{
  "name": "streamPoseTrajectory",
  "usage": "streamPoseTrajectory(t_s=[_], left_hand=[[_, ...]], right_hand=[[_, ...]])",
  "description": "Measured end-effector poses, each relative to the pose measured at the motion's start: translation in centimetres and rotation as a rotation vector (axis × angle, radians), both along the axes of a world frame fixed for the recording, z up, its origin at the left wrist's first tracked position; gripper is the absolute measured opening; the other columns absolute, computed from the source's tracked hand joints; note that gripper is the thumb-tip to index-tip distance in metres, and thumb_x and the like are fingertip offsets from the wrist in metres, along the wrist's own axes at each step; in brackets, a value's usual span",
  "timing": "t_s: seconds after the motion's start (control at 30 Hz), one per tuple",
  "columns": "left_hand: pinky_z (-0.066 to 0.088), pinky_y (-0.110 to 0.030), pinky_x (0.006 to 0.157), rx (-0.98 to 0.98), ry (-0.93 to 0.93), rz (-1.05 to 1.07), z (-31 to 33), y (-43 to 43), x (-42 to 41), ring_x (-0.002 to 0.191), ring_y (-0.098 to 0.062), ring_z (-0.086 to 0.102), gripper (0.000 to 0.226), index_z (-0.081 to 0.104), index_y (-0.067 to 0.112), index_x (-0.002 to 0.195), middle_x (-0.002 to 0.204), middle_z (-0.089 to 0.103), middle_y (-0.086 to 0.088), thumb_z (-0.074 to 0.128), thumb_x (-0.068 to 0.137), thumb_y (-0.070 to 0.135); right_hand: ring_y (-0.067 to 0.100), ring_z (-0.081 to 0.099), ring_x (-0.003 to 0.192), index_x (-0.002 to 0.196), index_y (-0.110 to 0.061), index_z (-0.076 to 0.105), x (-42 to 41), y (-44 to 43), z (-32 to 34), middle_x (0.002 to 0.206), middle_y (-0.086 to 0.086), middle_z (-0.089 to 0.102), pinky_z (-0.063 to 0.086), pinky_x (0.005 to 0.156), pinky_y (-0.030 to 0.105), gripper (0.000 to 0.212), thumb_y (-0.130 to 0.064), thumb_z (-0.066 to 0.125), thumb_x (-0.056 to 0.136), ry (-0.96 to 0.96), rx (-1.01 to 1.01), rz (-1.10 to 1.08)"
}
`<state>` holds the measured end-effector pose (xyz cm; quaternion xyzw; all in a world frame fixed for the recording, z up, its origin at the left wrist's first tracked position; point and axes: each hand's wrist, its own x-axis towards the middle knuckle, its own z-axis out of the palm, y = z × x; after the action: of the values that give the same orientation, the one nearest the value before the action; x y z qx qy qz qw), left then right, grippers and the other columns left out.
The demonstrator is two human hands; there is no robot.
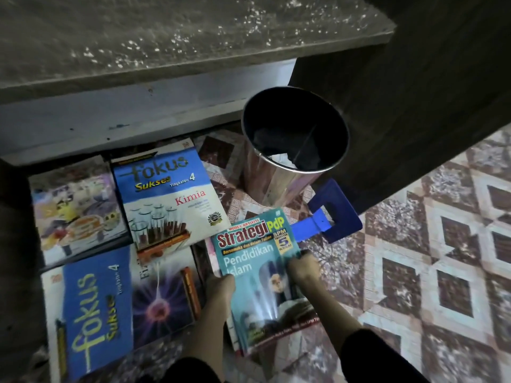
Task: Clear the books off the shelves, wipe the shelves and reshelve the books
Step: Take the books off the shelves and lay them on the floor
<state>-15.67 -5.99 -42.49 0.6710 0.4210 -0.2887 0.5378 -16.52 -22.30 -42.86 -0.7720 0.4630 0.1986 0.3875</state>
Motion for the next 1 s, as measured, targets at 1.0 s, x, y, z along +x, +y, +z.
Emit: streamPoseTrajectory(t_s=[1.0], left_hand=[[0.043,-0.023,0.079,-0.016,-0.449,-0.174,13.2,-2.1,1.2,0.103,-0.027,0.061,0.028,0.062,0.008,0.110,0.113,0.066,-0.011,0.051,0.086,-0.002]], right_hand=[[0.033,0.059,0.096,0.101,-0.001,0.065,0.4,1.9,10.4,0.106,0.020,0.064,0.040,0.076,0.028,0.023,0.002,0.056,0.081,-0.587,-0.094,0.070]])
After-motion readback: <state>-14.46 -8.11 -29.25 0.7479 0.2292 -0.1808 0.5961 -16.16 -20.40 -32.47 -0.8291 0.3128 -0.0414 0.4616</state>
